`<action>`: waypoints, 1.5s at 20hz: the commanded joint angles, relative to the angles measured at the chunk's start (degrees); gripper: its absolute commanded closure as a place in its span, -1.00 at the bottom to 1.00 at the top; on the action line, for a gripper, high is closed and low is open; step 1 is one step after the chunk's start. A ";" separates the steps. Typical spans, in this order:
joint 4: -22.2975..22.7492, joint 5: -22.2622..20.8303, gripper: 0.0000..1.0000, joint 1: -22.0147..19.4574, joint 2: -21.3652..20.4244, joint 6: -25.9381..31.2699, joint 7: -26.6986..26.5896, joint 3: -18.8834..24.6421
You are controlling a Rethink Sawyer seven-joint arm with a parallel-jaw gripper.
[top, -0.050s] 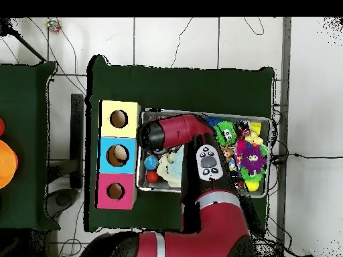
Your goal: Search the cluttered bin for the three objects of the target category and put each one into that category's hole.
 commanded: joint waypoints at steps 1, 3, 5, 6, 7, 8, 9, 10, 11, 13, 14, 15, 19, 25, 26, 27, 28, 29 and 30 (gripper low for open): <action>0.53 -0.49 -1.00 0.45 1.93 -1.29 4.54 -0.13; 1.36 -1.11 -1.00 1.48 0.98 -2.72 5.63 -1.01; 2.65 -0.98 -1.00 2.40 -0.18 -3.20 6.79 -1.84; 2.93 -0.71 -1.00 2.61 -0.78 -2.66 6.63 -1.95; 3.34 -0.43 -1.00 2.63 -1.26 -2.26 6.27 -1.89; 3.46 -0.20 -1.00 2.67 -1.73 -1.64 5.75 -1.84; 3.98 0.04 -1.00 2.93 -2.60 -1.04 5.54 -1.90; 4.34 0.09 -1.00 3.12 -3.11 -0.91 5.46 -2.03; 4.77 -0.29 -1.00 3.39 -3.72 -1.71 5.45 -2.26; 5.23 -1.48 -1.00 3.94 -4.31 -4.12 5.76 -2.92; 5.46 -1.58 -1.00 3.97 -4.34 -4.51 5.83 -3.06; 5.37 -1.62 -1.00 4.00 -4.18 -4.42 5.77 -3.24; 5.22 -1.07 -1.00 3.80 -3.86 -4.09 5.31 -3.28; 5.15 -0.07 -1.00 2.68 -3.23 -3.72 4.18 -2.36; 5.04 0.01 -1.00 2.52 -3.22 -3.38 3.90 -2.33; 4.82 0.10 -1.00 2.23 -2.95 -3.17 3.67 -2.24; 4.88 0.71 -1.00 1.45 -2.30 -2.49 3.18 -1.65; 4.23 0.64 -1.00 0.88 -1.42 -2.29 2.31 -1.19; 3.55 0.06 -1.00 0.83 -0.82 -2.26 1.78 -1.35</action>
